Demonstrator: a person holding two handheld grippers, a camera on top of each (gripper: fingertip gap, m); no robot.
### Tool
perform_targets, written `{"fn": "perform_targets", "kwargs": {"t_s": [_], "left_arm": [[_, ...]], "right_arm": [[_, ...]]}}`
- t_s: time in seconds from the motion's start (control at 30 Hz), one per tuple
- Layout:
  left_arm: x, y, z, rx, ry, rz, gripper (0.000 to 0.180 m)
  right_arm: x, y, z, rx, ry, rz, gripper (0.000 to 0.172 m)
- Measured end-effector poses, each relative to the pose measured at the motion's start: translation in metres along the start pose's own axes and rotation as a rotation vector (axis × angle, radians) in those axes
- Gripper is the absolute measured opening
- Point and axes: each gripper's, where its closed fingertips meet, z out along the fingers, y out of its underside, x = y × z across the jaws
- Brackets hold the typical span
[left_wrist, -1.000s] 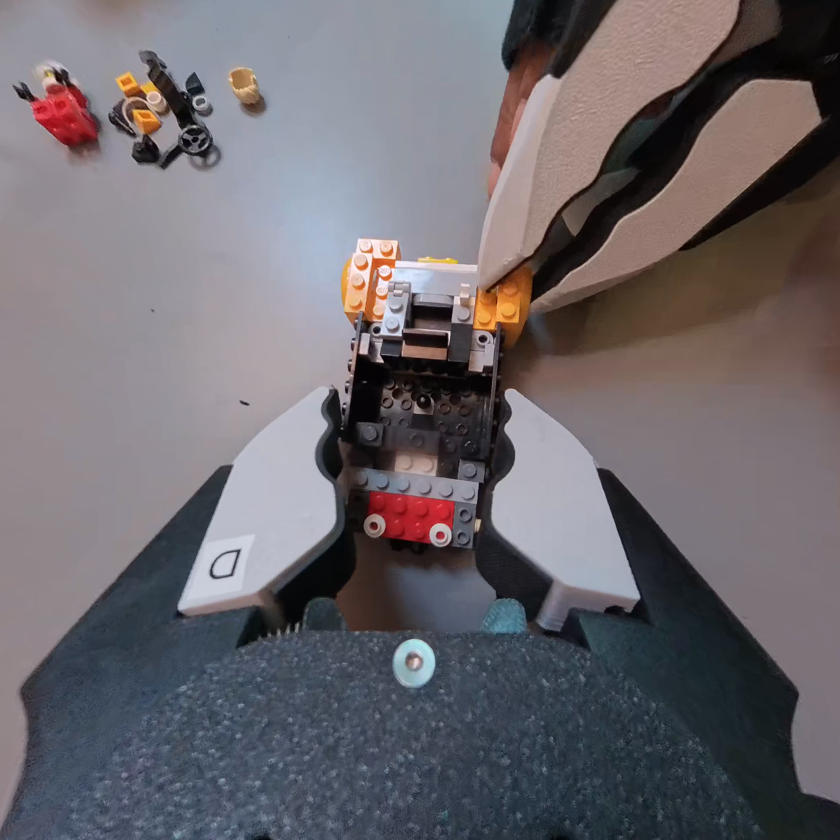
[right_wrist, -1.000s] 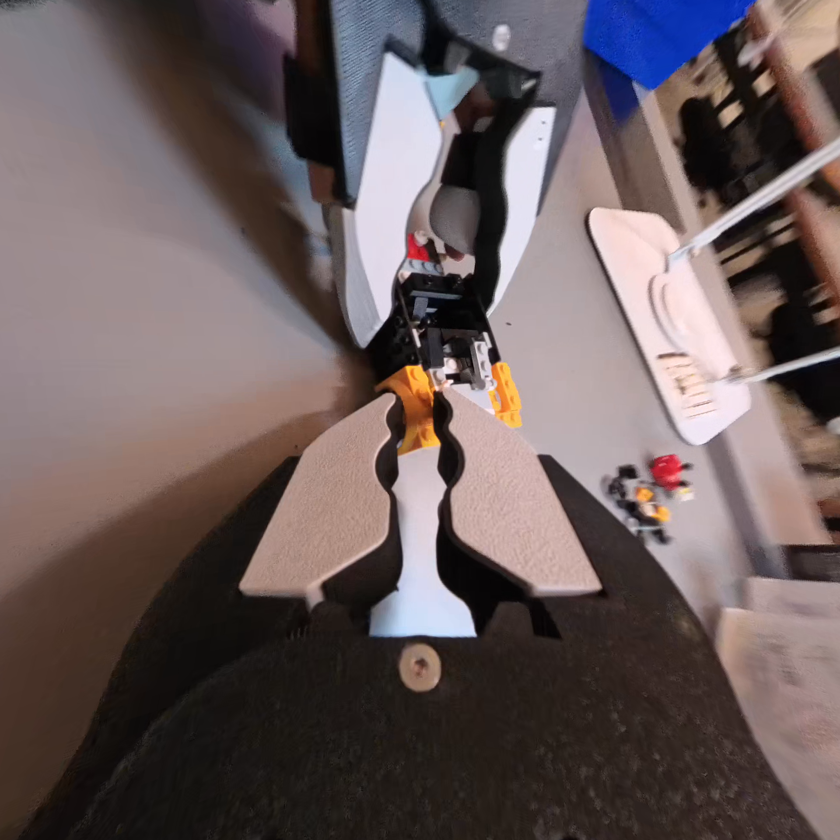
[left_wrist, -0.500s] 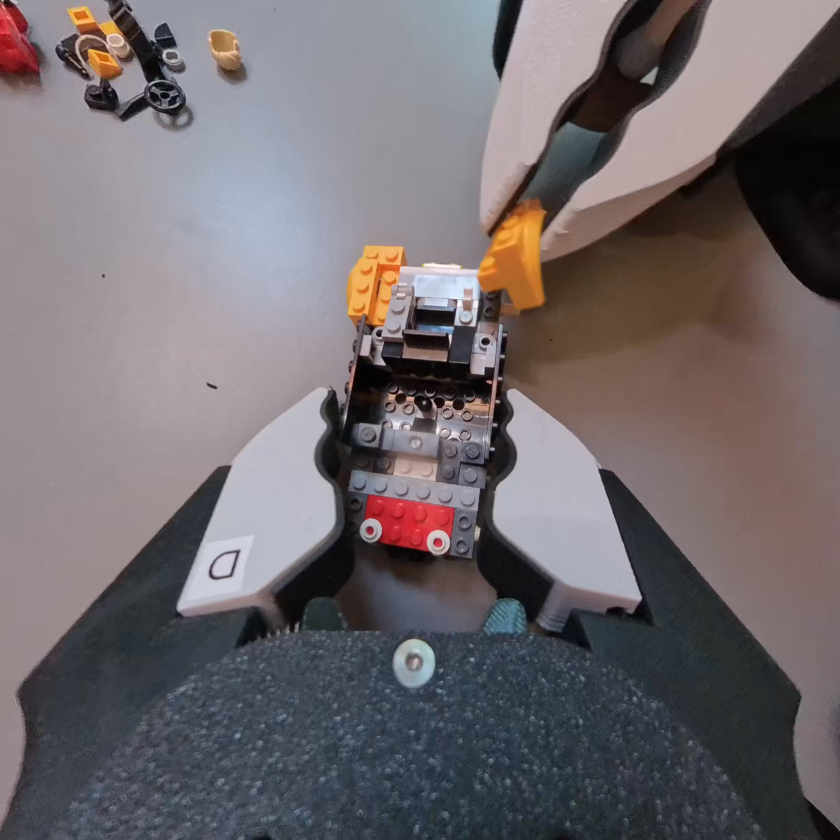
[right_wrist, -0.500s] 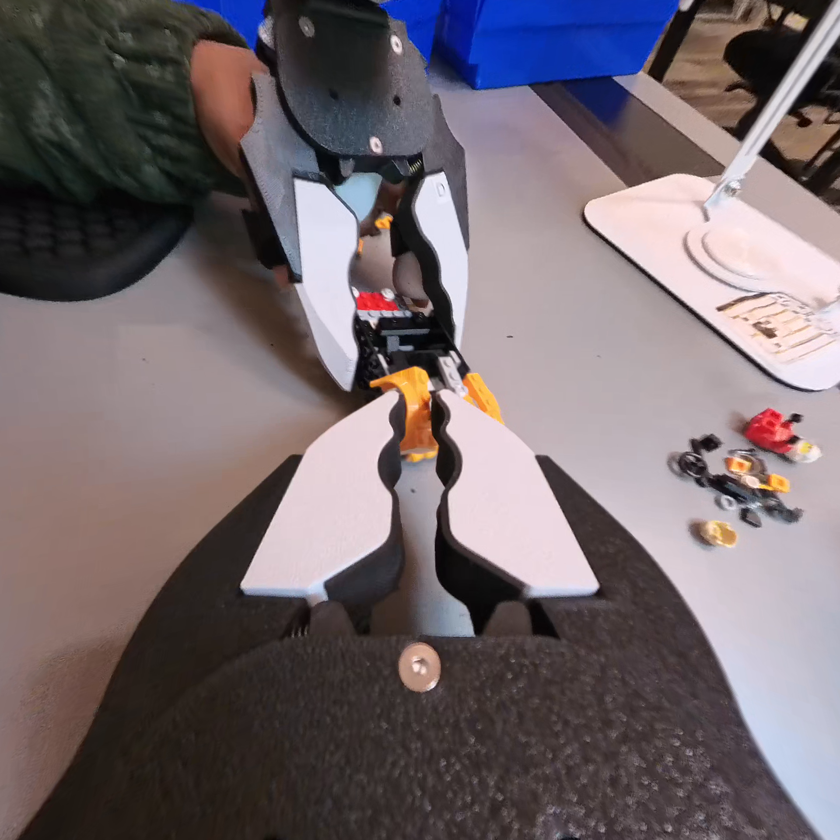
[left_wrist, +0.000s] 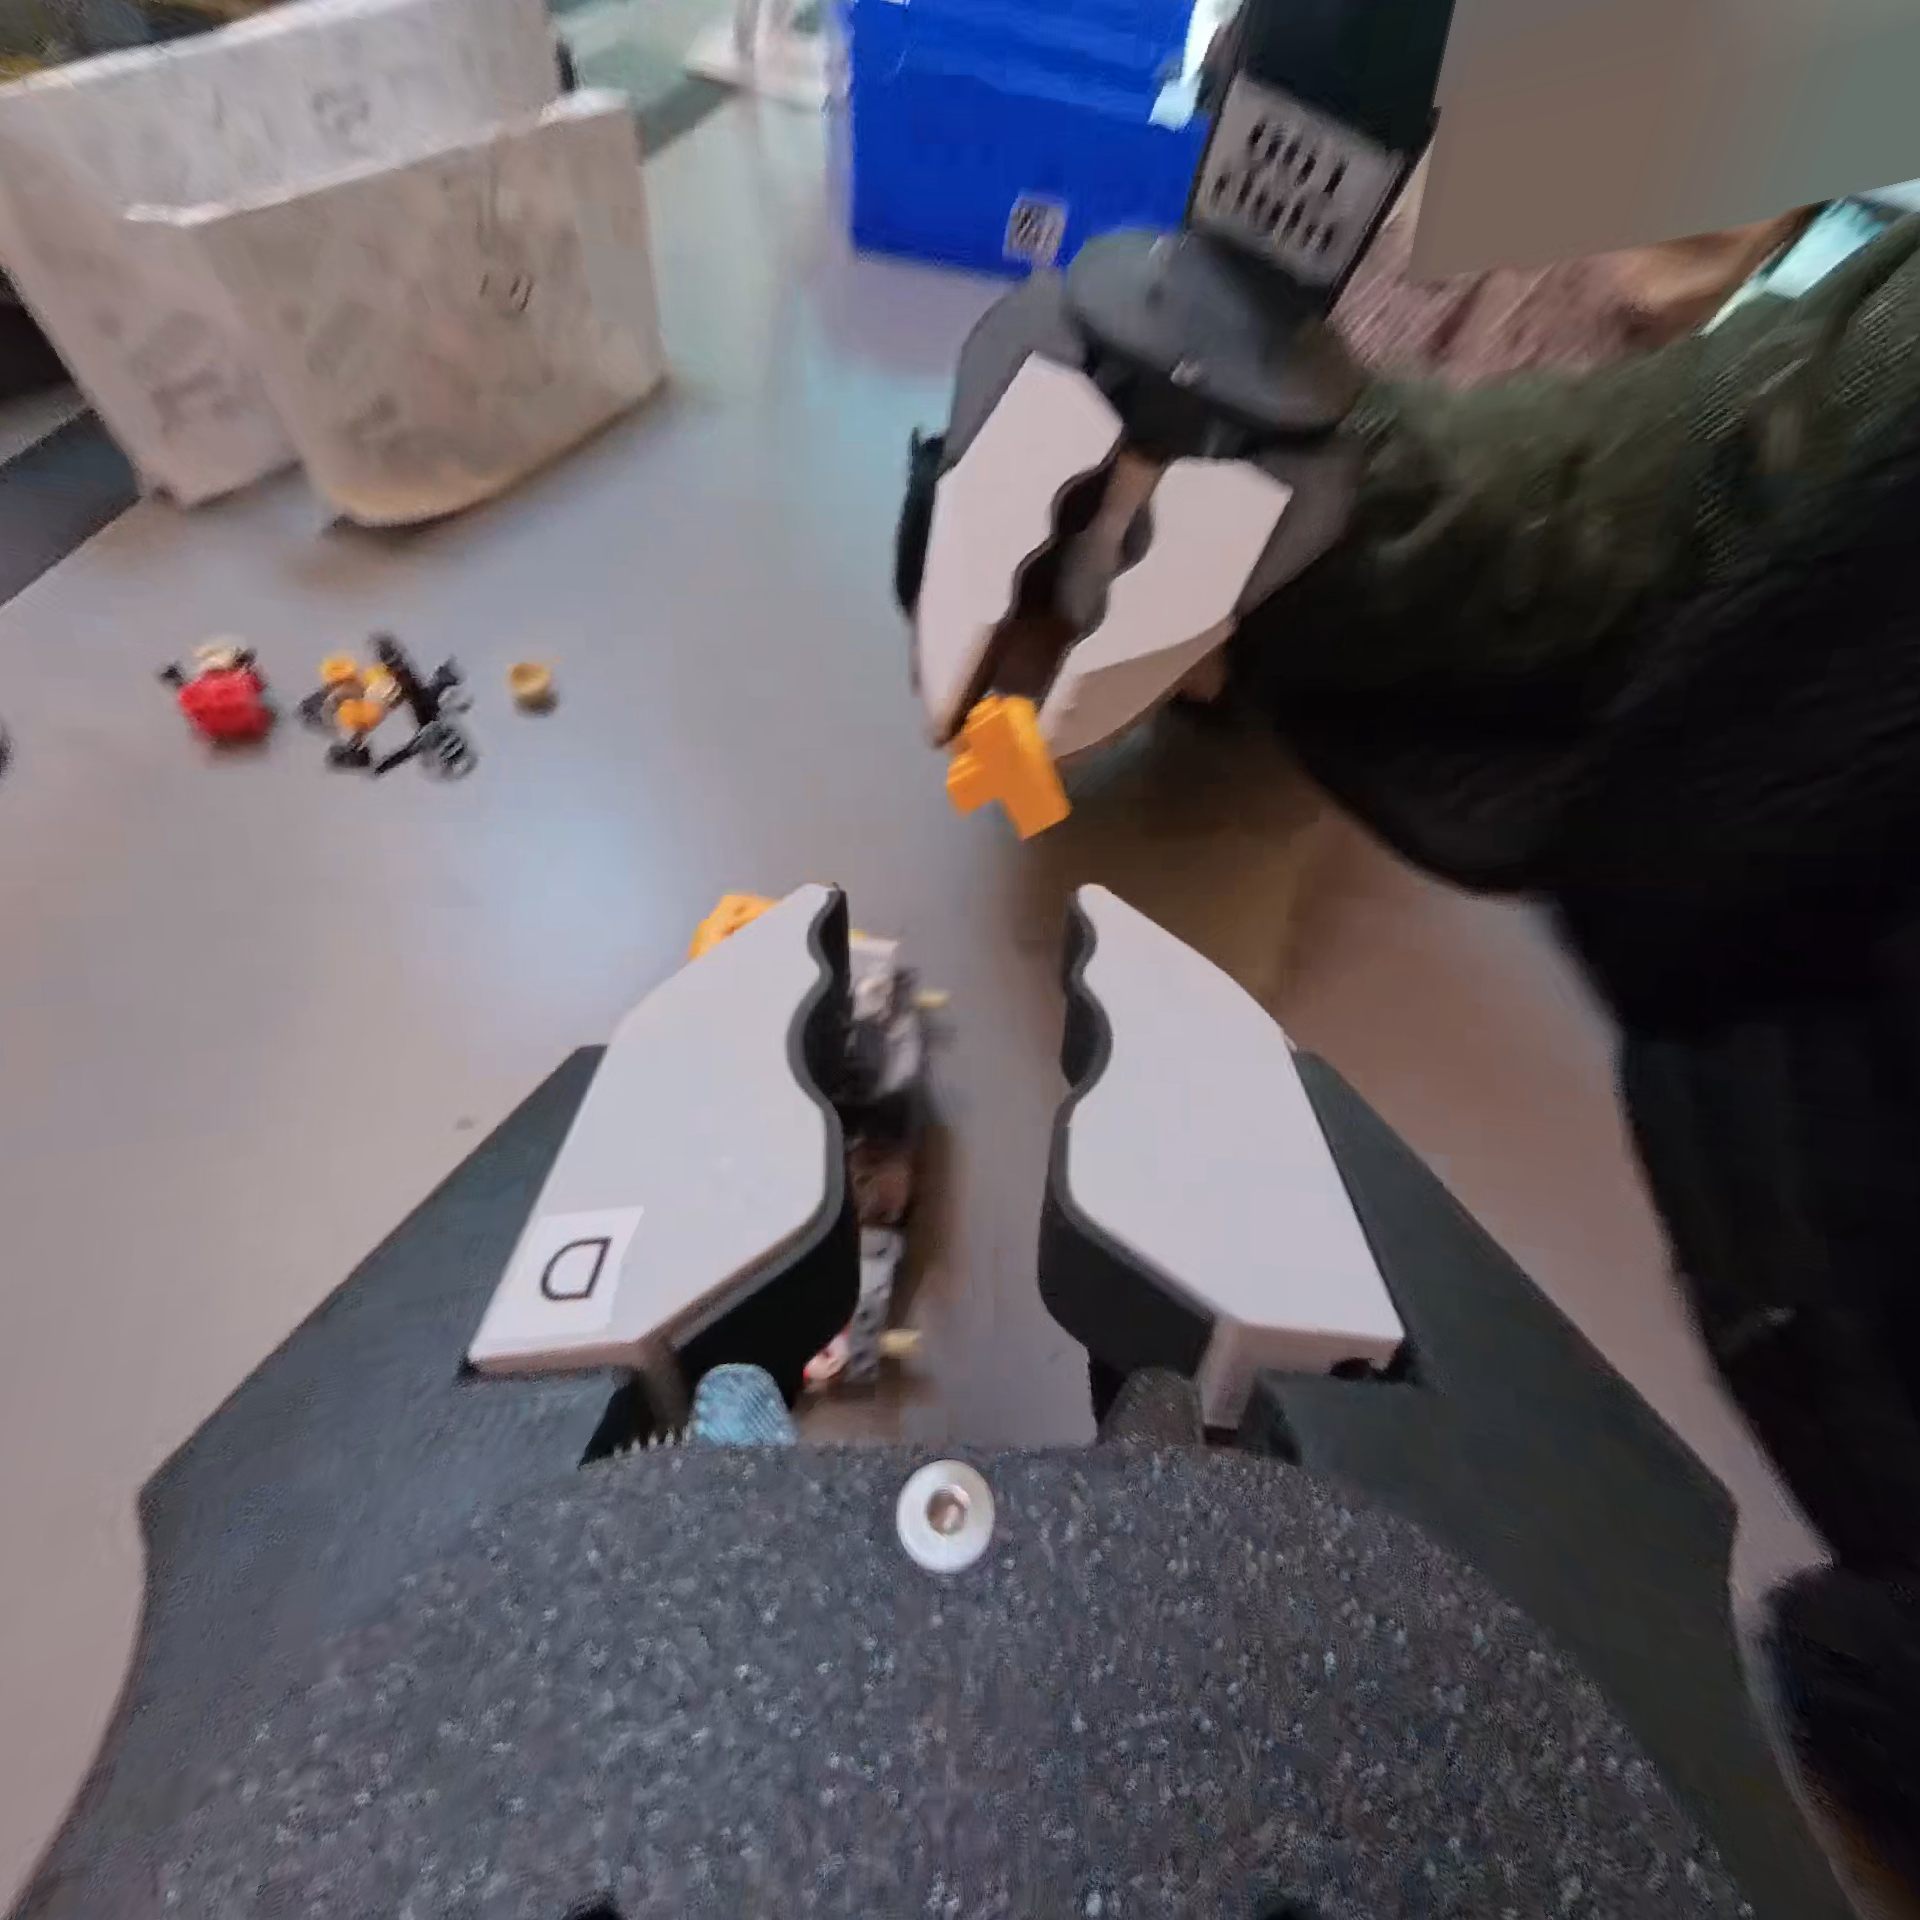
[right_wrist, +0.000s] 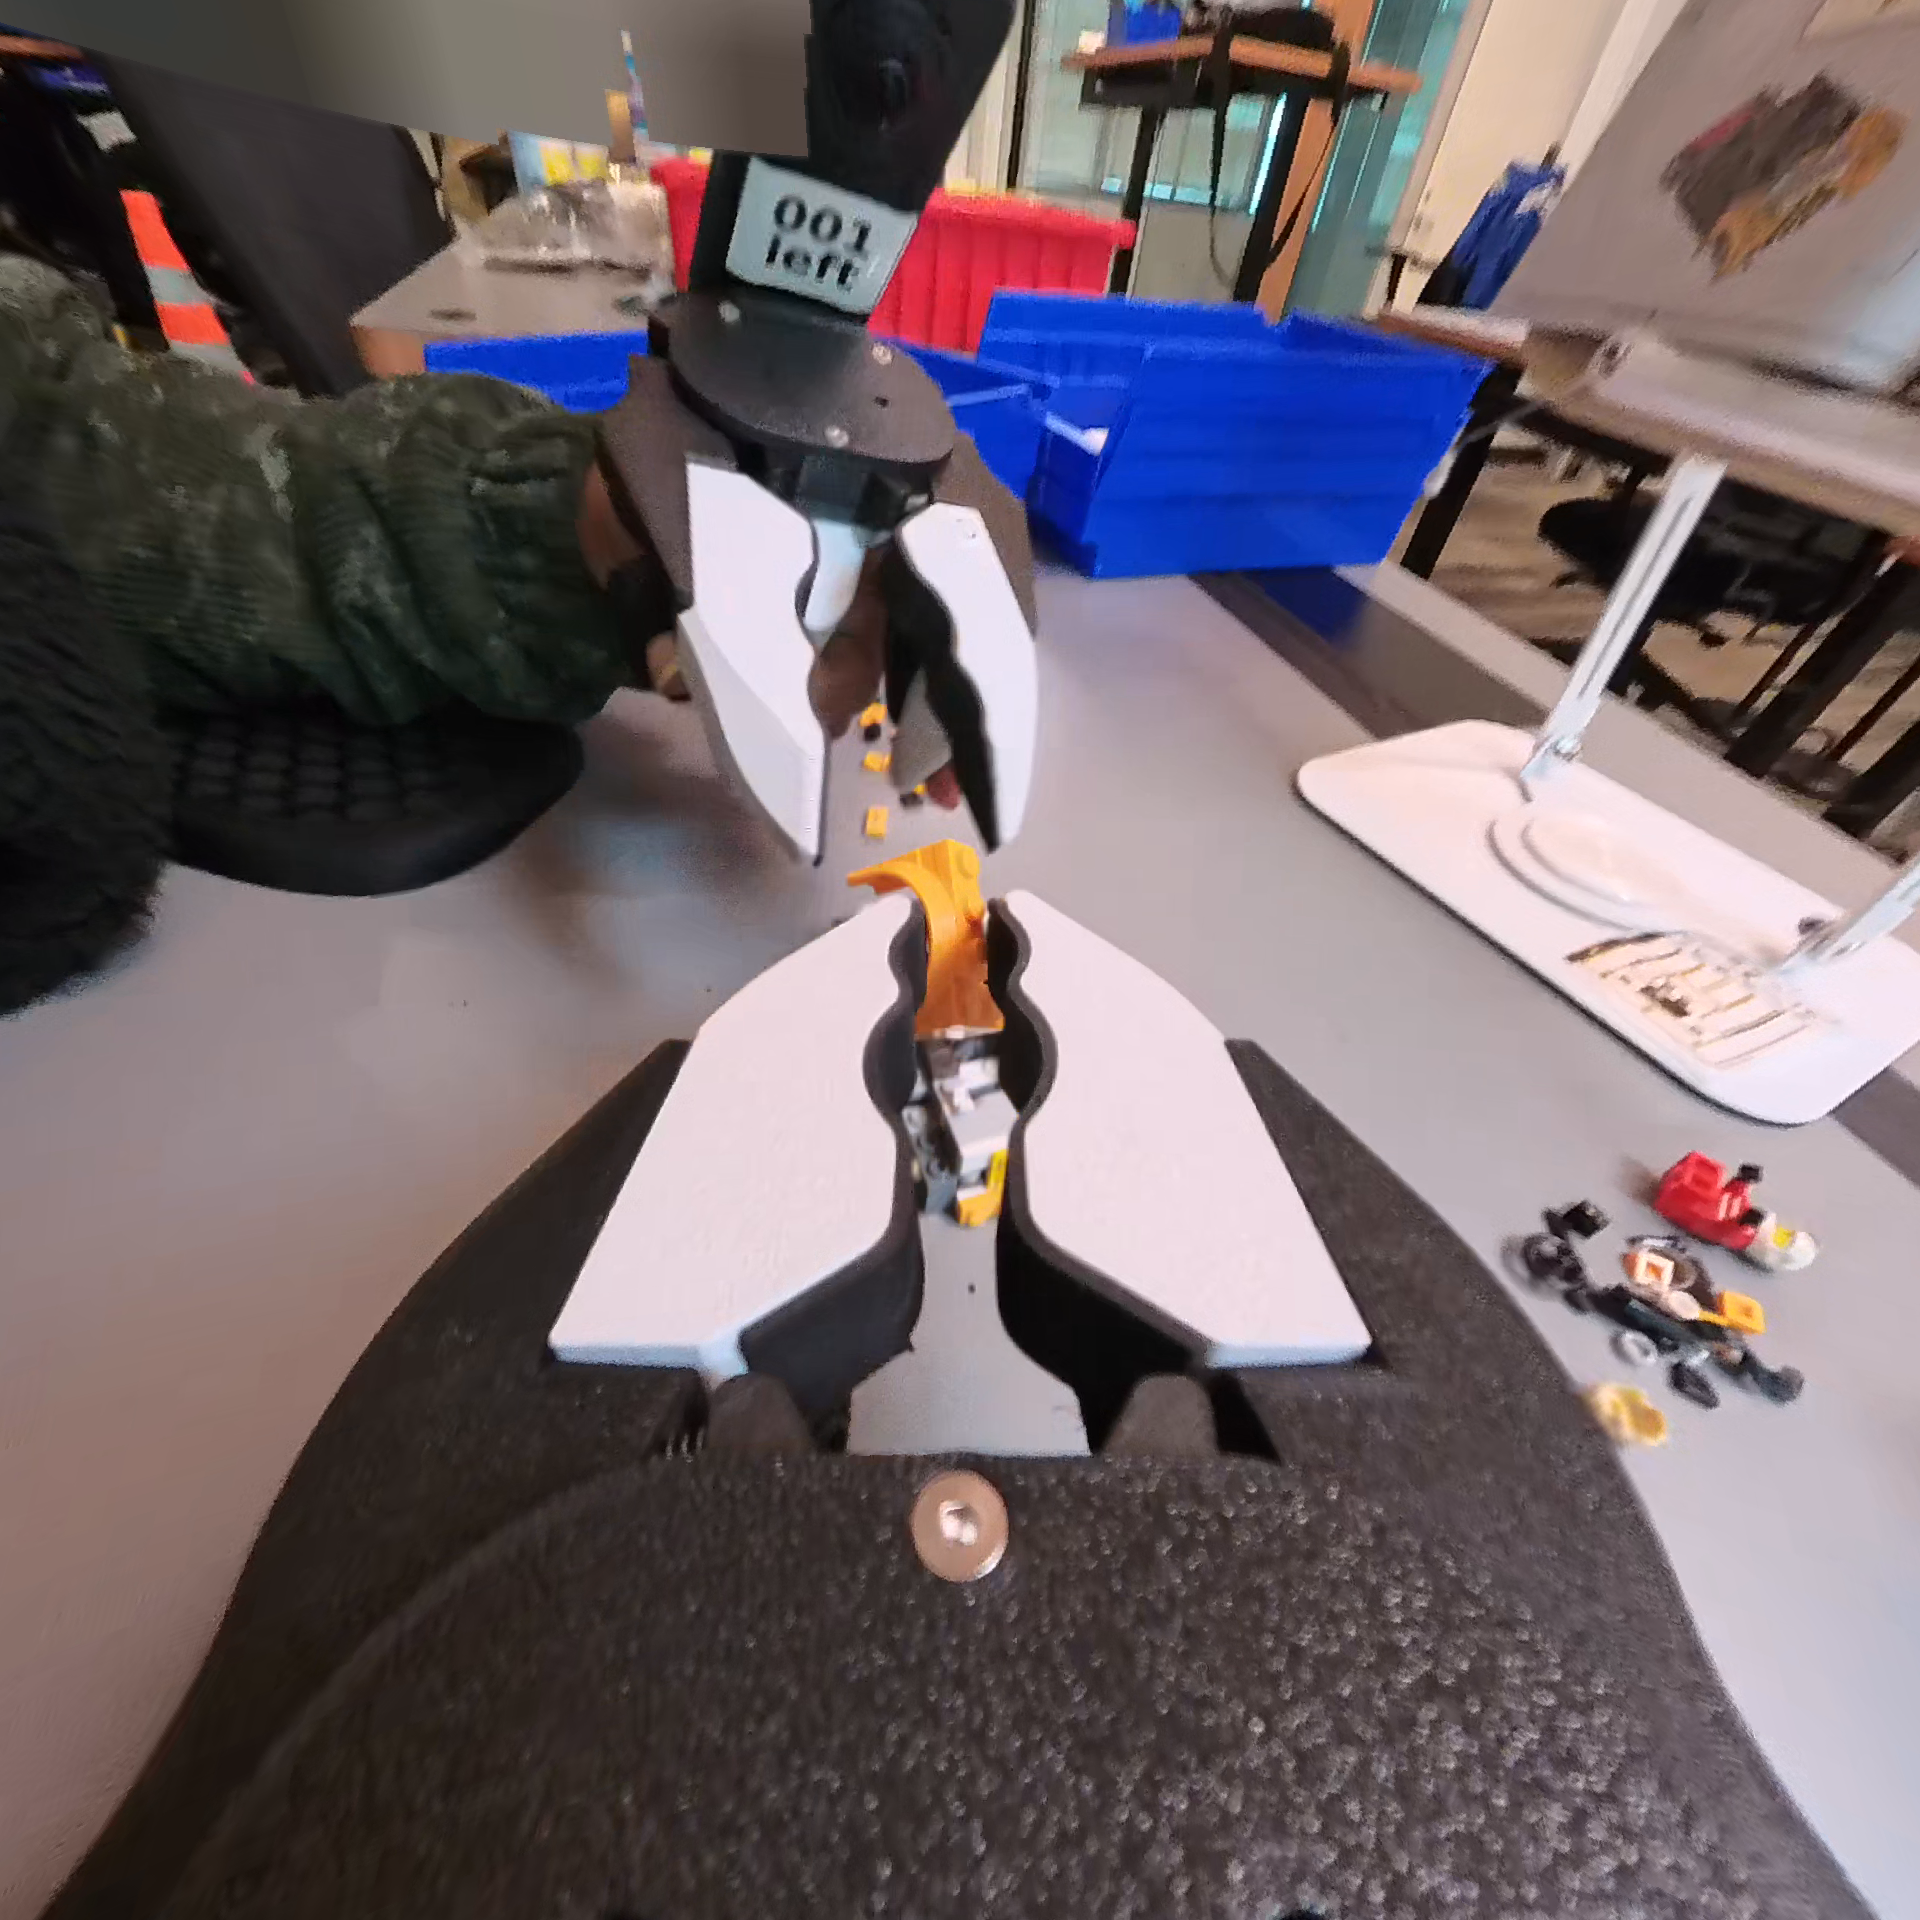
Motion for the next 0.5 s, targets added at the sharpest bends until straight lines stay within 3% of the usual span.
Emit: {"fn": "perform_targets", "kwargs": {"t_s": [0.23, 0.37, 0.5], "left_arm": [[0.028, -0.039, 0.004, 0.181, 0.057, -0.094, 0.034], [0.037, -0.059, -0.006, 0.281, 0.062, -0.095, 0.009], [0.043, -0.065, -0.011, 0.289, 0.042, -0.039, 0.008]], "right_arm": [[-0.007, -0.043, -0.005, 0.138, 0.13, -0.137, 0.011], [-0.009, -0.062, -0.009, 0.201, 0.224, -0.21, 0.011], [-0.013, -0.069, -0.011, 0.225, 0.243, -0.248, 0.011]]}}
